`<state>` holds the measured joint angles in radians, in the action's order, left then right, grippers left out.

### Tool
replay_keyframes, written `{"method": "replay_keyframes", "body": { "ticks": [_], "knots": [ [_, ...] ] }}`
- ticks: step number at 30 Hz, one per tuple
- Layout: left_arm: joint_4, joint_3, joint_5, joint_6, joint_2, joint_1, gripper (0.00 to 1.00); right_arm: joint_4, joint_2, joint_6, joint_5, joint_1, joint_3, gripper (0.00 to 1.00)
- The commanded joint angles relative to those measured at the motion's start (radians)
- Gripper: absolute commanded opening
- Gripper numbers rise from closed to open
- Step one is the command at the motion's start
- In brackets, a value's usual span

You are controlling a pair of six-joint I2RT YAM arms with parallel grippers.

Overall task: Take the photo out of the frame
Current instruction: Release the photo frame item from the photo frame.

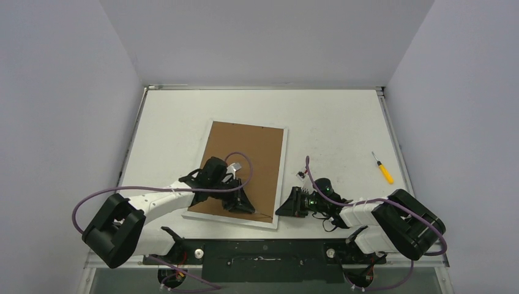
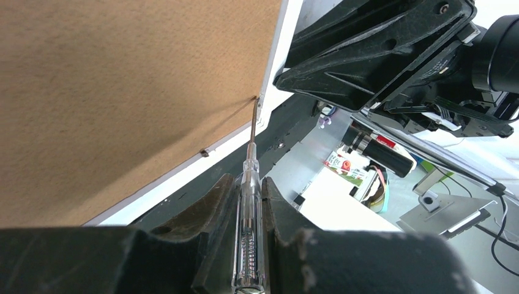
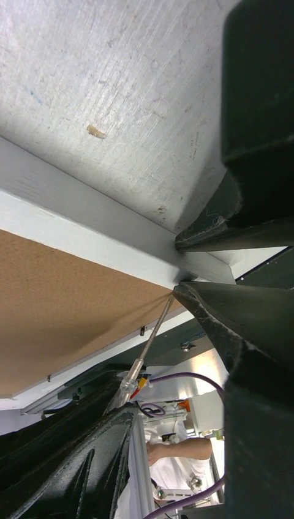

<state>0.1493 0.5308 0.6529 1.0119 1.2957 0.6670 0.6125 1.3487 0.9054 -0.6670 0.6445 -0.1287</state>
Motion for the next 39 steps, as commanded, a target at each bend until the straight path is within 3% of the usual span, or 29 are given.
{"method": "replay_keyframes", "body": {
  "ticks": [1,8,22,39],
  "knots": [
    [0.074,0.014,0.016,-0.056,-0.039,-0.039,0.0,0.046,0.015,-0.025,0.037,0.008,0.004,0.24],
    [0.077,-0.001,0.036,-0.063,-0.045,-0.043,0.0,0.05,0.026,-0.026,0.035,0.012,0.001,0.24],
    [-0.068,-0.037,0.07,0.009,-0.017,-0.032,0.0,0.067,0.042,-0.018,0.028,0.023,-0.01,0.24],
    [0.06,-0.011,0.043,-0.062,-0.067,-0.072,0.0,0.06,0.041,-0.022,0.025,0.027,-0.021,0.23]
  ]
}}
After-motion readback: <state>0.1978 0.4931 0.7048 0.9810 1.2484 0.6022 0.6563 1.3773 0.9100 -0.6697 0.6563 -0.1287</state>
